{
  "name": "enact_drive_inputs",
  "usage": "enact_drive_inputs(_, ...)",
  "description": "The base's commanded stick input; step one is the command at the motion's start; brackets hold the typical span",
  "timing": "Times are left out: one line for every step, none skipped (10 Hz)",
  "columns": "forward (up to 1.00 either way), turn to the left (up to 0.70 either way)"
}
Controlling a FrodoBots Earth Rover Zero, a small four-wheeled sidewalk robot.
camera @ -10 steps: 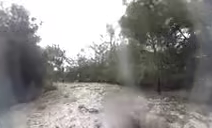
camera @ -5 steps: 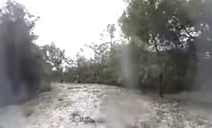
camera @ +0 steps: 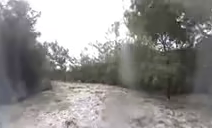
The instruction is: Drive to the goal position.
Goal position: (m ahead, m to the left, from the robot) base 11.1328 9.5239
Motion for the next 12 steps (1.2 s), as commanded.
enact_drive_inputs(0.60,0.00)
enact_drive_inputs(0.60,0.15)
enact_drive_inputs(0.60,0.15)
enact_drive_inputs(0.60,0.15)
enact_drive_inputs(0.60,0.15)
enact_drive_inputs(0.60,0.15)
enact_drive_inputs(0.60,0.15)
enact_drive_inputs(0.60,0.15)
enact_drive_inputs(0.60,0.07)
enact_drive_inputs(0.60,0.03)
enact_drive_inputs(0.60,0.00)
enact_drive_inputs(0.60,0.03)
